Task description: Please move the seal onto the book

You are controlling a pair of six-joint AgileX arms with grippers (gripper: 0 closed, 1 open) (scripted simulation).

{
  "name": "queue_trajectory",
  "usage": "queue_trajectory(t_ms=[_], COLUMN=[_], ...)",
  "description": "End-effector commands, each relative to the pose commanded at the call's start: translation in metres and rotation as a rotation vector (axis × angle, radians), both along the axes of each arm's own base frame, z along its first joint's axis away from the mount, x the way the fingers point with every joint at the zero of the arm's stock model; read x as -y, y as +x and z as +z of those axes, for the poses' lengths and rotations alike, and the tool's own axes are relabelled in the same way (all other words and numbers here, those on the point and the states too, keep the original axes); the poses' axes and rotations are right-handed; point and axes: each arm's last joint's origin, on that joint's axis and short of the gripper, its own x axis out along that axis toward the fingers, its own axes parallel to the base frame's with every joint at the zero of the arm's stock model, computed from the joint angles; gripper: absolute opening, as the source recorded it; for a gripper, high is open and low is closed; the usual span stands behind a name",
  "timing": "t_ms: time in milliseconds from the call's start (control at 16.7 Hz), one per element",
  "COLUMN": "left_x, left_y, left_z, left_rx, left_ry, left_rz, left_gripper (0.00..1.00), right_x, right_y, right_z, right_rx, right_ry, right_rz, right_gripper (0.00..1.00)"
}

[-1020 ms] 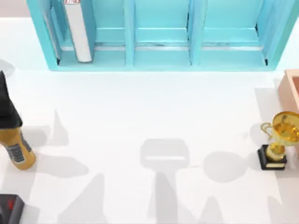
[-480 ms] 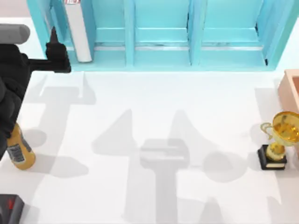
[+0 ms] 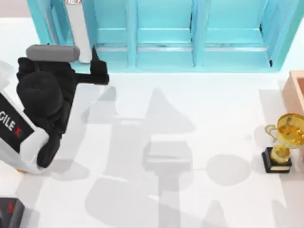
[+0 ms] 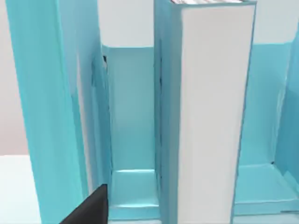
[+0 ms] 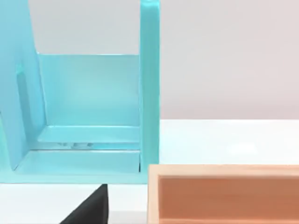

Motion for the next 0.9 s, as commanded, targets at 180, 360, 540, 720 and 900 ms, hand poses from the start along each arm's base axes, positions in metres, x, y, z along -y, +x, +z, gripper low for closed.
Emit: queue_trajectory(t_ms=[180,360,540,720,900], left_x=[0.004,0.002,0.002,0.003,0.016], left_y=[0.008,0.012,0.012,0.011,0.022], left_z=[-0.025,-0.034,-0.034,-0.034,-0.026], left_rx=[0.003,0.007,0.007,0.004,0.008], left_ry=[-0.003,-0.006,-0.006,-0.005,-0.006], left_rz=[0.011,0.022,0.022,0.021,0.018], left_gripper=[1.0,1.0,1.0,1.0,1.0], right_x=[0.0,0.0,0.0,0.0,0.0], right_y=[0.0,0.0,0.0,0.0,0.0], right_z=[0.0,0.0,0.0,0.0,0.0], right_rx=[0.0,0.0,0.0,0.0,0.0], right_ry=[0.0,0.0,0.0,0.0,0.0], right_rz=[0.0,0.0,0.0,0.0,0.0], right_gripper=[1.0,1.0,1.0,1.0,1.0])
